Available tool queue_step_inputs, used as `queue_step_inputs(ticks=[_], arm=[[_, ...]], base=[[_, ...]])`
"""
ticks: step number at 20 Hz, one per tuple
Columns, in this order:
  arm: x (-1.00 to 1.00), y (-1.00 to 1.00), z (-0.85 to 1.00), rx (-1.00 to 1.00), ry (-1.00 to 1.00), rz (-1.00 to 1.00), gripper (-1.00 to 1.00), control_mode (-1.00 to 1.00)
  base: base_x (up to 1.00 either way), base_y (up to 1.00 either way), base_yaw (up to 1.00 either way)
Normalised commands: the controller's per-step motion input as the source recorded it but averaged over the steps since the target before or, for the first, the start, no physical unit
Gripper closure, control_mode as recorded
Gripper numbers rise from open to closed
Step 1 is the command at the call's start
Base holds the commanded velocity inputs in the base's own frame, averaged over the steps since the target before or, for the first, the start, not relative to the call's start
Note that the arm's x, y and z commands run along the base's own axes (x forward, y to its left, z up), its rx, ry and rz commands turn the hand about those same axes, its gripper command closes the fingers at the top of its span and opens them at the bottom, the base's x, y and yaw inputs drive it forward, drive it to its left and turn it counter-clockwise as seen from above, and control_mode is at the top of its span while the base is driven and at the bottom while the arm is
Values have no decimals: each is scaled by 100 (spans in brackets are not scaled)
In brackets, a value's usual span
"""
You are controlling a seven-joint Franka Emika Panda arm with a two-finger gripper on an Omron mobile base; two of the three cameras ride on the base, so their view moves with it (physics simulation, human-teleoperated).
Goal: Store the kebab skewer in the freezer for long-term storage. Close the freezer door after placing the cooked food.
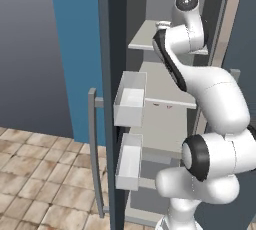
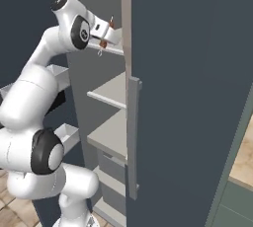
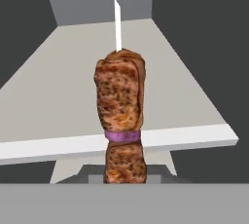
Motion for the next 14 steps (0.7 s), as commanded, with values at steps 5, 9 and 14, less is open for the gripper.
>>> queue_step_inputs(ticks=[5, 9, 14], arm=[[58, -6, 0, 0, 1, 1, 100, -100], [51, -7, 0, 0, 0, 2, 100, -100], [45, -17, -10, 0, 2, 3, 100, -100]], base=[[0, 0, 0], [0, 0, 0], [0, 0, 0]])
